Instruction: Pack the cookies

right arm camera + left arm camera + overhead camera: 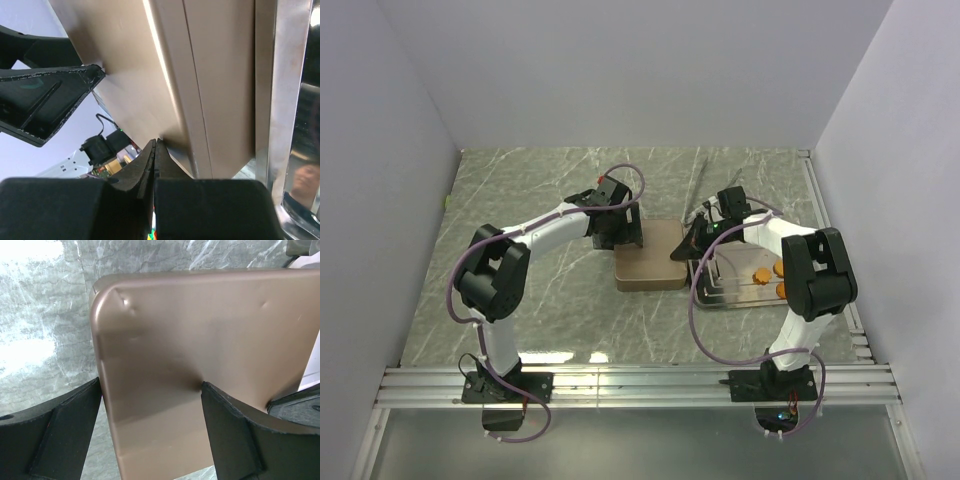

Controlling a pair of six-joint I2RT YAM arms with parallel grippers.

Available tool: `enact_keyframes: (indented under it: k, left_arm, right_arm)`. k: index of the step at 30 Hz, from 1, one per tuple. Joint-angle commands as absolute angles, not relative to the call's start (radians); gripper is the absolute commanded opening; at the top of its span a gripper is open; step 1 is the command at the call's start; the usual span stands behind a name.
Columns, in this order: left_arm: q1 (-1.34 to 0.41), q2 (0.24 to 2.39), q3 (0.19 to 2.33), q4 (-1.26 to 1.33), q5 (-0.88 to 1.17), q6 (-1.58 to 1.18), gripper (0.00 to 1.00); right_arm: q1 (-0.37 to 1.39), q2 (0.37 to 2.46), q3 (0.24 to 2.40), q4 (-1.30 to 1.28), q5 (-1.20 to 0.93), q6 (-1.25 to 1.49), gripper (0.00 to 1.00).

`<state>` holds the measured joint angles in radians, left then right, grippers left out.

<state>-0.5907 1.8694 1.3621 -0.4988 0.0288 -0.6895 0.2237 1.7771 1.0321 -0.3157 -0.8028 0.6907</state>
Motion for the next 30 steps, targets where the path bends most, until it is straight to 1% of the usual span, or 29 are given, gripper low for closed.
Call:
enact_keyframes:
  k: [1, 6, 11, 13, 17, 20, 22, 23, 25, 26, 27, 28, 29, 30]
  left_arm:
    - [-0.607, 1.873, 1.362, -0.489, 0.055, -0.704, 0.85]
    - [-0.609, 1.864, 1.382, -0.508, 0.04, -0.7, 0.86]
    - [-0.609, 1.819, 1.437, -0.56, 0.003, -0.684, 0.87]
    - [-0.609, 1.783, 1.462, -0.584, -0.066, -0.673, 0.88]
    - [-0.606, 1.723, 1.497, -0.623, -0.136, -0.66, 0.9]
    - [-0.606, 1.632, 1.493, -0.612, -0.192, -0.634, 0.91]
    - [-0.606, 1.519, 1.433, -0.528, -0.212, -0.612, 0.91]
    - [-0.606, 1.424, 1.402, -0.496, -0.224, -0.595, 0.91]
    - [-0.607, 1.321, 1.298, -0.422, -0.302, -0.577, 0.92]
    - [-0.607, 1.221, 1.263, -0.375, -0.357, -0.584, 0.93]
    - [-0.607, 1.169, 1.179, -0.345, -0.415, -0.592, 1.0]
    - [-0.607, 1.12, 1.131, -0.312, -0.516, -0.594, 0.99]
    - [-0.607, 1.032, 1.087, -0.255, -0.569, -0.591, 0.99]
    - [-0.606, 0.994, 1.006, -0.232, -0.612, -0.591, 0.99]
  right_arm:
    - [0.215, 1.773, 1.045, -0.322, -0.742, 0.684, 0.0]
    - [0.215, 1.723, 1.11, -0.388, -0.724, 0.658, 0.0]
    - [0.227, 1.622, 1.232, -0.488, -0.674, 0.64, 0.0]
    - [0.25, 1.576, 1.298, -0.534, -0.648, 0.621, 0.0]
    - [0.308, 1.494, 1.397, -0.615, -0.589, 0.583, 0.0]
    - [0.36, 1.404, 1.446, -0.653, -0.519, 0.554, 0.0]
    - [0.406, 1.338, 1.483, -0.698, -0.444, 0.532, 0.0]
    - [0.423, 1.318, 1.492, -0.715, -0.419, 0.51, 0.0]
    - [0.449, 1.249, 1.514, -0.762, -0.319, 0.496, 0.01]
    - [0.474, 1.224, 1.517, -0.771, -0.292, 0.48, 0.12]
    - [0.483, 1.172, 1.514, -0.781, -0.257, 0.476, 0.21]
    - [0.497, 1.145, 1.503, -0.784, -0.189, 0.471, 0.36]
    - [0.506, 1.117, 1.488, -0.779, -0.167, 0.472, 0.66]
    - [0.508, 1.065, 1.467, -0.767, -0.164, 0.479, 0.93]
